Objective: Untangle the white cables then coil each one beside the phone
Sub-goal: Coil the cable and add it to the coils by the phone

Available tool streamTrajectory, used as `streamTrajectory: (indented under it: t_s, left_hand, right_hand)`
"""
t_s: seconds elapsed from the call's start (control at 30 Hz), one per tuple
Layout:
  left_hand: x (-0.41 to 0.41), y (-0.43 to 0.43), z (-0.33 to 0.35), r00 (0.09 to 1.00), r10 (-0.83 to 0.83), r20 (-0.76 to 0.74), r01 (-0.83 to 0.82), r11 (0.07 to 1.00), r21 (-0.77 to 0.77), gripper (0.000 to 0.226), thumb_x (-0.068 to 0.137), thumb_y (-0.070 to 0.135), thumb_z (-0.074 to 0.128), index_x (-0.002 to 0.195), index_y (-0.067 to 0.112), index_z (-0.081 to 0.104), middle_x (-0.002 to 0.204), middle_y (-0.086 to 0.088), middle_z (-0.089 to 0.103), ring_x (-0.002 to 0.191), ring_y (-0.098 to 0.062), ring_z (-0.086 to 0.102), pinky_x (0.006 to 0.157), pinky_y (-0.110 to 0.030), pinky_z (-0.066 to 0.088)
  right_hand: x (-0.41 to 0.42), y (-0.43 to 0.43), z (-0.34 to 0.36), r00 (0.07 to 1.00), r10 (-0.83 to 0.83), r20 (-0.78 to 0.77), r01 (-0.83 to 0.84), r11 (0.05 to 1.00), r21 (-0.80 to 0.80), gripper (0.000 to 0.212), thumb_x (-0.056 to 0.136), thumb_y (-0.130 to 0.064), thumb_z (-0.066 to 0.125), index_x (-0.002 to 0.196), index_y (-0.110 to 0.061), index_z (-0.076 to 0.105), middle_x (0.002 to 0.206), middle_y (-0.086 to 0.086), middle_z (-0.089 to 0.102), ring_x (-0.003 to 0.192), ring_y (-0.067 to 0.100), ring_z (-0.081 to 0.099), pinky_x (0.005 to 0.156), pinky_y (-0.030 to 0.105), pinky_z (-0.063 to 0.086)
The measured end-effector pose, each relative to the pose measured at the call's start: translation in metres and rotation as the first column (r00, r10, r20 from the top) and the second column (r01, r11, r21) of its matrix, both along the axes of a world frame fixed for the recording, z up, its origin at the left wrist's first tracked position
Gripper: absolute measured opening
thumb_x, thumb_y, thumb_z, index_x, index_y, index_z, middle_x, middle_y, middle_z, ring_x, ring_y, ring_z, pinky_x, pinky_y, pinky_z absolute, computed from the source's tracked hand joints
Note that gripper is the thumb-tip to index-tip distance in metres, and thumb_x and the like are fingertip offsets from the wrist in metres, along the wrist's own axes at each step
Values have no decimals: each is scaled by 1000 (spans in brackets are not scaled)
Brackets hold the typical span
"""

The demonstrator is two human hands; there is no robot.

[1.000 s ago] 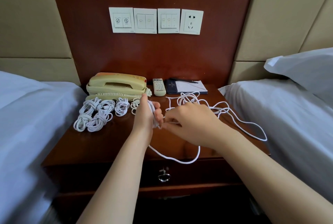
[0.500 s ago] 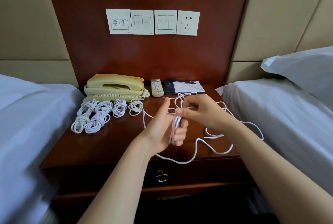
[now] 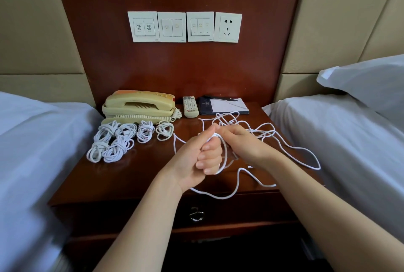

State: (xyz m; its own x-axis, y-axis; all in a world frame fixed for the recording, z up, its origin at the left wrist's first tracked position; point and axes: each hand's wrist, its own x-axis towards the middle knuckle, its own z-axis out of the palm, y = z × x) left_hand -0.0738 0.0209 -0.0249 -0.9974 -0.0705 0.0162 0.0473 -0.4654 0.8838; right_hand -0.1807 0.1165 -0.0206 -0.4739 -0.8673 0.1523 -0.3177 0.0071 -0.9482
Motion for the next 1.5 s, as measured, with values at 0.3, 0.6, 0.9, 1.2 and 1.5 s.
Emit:
streamTrajectory:
  t_s: [0.3,0.6,0.9,1.2,1.5]
  left_hand:
    - [-5,-3,0,997,73,-4,-71,984,166,59,90,44,40,38,18,33,32,7,24,25,-4,25,30,-16,27]
    - [-18,14,10,928,349,131,-363,926,102,71,98,49,31,34,19,28,33,5,21,27,-6,24,33,-15,22]
    - [-18,22,2,530,843,-89,-816,479,-325,51,101,36,36,62,17,64,50,4,59,50,-7,58,60,-30,50]
    - [-10,42,7,508,841,-184,-827,416,-379,31,103,30,30,91,25,57,77,16,55,76,-4,54,70,-20,34]
    - [-9,13,8,472,836,-282,-812,286,-509,52,100,30,39,51,13,44,47,2,41,50,-17,40,58,-33,29]
  right_hand:
    - [12,3,15,999,45,24,-47,998,53,48,99,-39,35,63,-18,59,46,-12,54,46,-2,49,51,13,37]
    - [17,-7,4,963,-191,-189,173,979,-106,46,95,-36,50,58,-10,56,50,-7,55,51,3,51,51,16,40]
    - [30,-20,-3,792,-447,-416,333,887,-320,47,93,-35,55,55,-8,53,47,-3,47,45,10,42,49,25,30]
    - [45,-19,-4,718,-676,-166,529,685,-501,52,94,-32,52,48,-30,26,41,-9,36,44,9,29,48,22,22]
    - [46,-13,4,812,-530,-243,407,814,-414,48,98,-28,41,52,-26,28,46,-10,31,49,5,26,51,29,21]
